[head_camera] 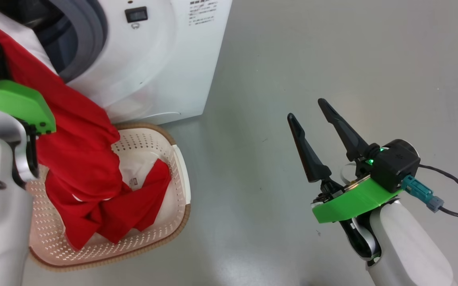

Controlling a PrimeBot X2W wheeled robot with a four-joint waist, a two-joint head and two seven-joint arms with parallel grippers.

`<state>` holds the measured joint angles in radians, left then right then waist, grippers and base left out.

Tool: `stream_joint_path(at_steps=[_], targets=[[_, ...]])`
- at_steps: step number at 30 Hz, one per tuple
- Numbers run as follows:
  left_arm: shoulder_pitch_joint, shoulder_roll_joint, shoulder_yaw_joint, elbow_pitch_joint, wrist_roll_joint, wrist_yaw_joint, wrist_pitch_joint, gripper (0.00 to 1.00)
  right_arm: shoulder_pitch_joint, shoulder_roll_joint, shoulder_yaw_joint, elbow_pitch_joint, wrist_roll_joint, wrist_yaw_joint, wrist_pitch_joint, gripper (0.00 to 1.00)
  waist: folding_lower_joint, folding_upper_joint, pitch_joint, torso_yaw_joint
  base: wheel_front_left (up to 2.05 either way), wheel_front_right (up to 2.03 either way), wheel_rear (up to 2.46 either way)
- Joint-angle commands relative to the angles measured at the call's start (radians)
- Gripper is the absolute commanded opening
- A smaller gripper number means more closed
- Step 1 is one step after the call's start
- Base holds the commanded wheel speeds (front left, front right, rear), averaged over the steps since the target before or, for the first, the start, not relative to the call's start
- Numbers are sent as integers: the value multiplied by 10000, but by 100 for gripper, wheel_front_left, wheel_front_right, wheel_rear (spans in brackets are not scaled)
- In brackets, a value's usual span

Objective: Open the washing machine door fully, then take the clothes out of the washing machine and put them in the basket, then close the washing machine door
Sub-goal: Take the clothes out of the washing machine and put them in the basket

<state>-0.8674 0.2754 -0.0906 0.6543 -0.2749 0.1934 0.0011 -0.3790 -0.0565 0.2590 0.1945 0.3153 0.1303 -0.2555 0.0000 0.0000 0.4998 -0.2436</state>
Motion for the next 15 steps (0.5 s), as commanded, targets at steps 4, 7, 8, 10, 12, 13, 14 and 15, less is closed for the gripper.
stream_joint_path(at_steps=[4, 7, 8, 10, 12, 13, 14, 15], targets=[[543, 375, 263, -873, -78, 133, -348, 0, 83, 58, 58, -236, -56, 4, -63, 100, 0, 0, -62, 138, 0, 0, 0], [983, 278, 254, -1473, -146, 185, -476, 0, 128, 51, 1, -239, -99, 4, -63, 100, 0, 0, -115, 236, 0, 0, 0], [1145, 253, 234, -1693, -149, 206, -499, 0, 142, 42, -22, -242, -111, 4, -63, 100, 0, 0, -133, 271, 0, 0, 0], [1494, 190, 206, -2176, -166, 263, -557, 0, 171, 15, -61, -249, -134, 4, -63, 100, 0, 0, -175, 336, 0, 0, 0], [1867, 126, 170, -2678, -169, 344, -580, 0, 207, -17, -102, -254, -158, 4, -63, 100, 0, 0, -226, 408, 0, 0, 0], [2063, 94, 151, -2934, -169, 393, -569, 0, 226, -27, -122, -257, -170, 4, -63, 100, 0, 0, -256, 445, 0, 0, 0], [2267, 52, 126, -3217, -169, 445, -553, 0, 248, -36, -139, -261, -183, 4, -63, 100, 0, 0, -286, 483, 0, 0, 0], [2464, 12, 112, -3495, -183, 494, -526, 0, 266, -40, -146, -266, -194, 4, -63, 100, 0, 0, -310, 511, 0, 0, 0]])
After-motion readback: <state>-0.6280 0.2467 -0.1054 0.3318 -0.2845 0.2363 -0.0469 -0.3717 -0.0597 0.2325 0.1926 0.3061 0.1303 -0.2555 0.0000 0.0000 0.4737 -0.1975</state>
